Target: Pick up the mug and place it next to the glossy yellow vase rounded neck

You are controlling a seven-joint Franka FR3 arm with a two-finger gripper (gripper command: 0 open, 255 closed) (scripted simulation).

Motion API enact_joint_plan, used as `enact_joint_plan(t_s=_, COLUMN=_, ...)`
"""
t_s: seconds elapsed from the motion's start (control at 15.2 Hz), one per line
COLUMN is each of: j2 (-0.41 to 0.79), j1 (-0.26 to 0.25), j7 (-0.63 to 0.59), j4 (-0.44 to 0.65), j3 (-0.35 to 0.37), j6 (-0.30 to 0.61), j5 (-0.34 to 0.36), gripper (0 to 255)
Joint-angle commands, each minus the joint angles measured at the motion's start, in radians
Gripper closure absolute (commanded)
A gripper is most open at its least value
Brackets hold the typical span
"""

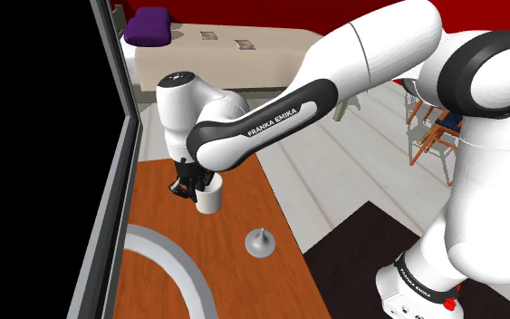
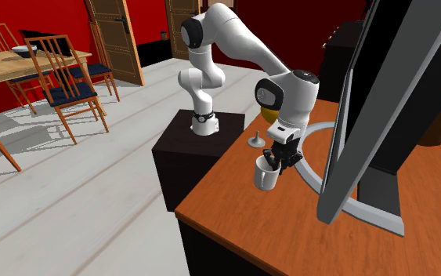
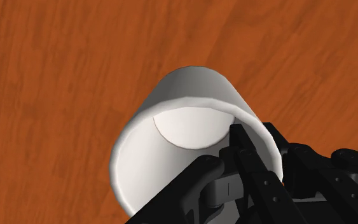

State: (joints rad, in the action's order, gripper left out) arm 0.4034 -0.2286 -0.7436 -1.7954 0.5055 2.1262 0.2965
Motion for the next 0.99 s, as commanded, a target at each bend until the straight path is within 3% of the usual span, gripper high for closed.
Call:
enact_joint_plan(t_s=0.0, j2=0.0, j1=0.0, j7=0.0, j4=0.0, j3=0.0, j6=0.0, j5=0.0, gripper=255)
enact_joint_plan(t_s=0.26, j2=0.0, j1=0.0, j7=0.0, j4=0.0, j3=0.0, j6=0.0, j5=0.0, gripper=255)
enact_joint_plan(t_s=0.92, j2=-0.057, j1=0.01, j7=0.031, j4=0.061, j3=0.018, j6=-0.109, j5=-0.041, gripper=255)
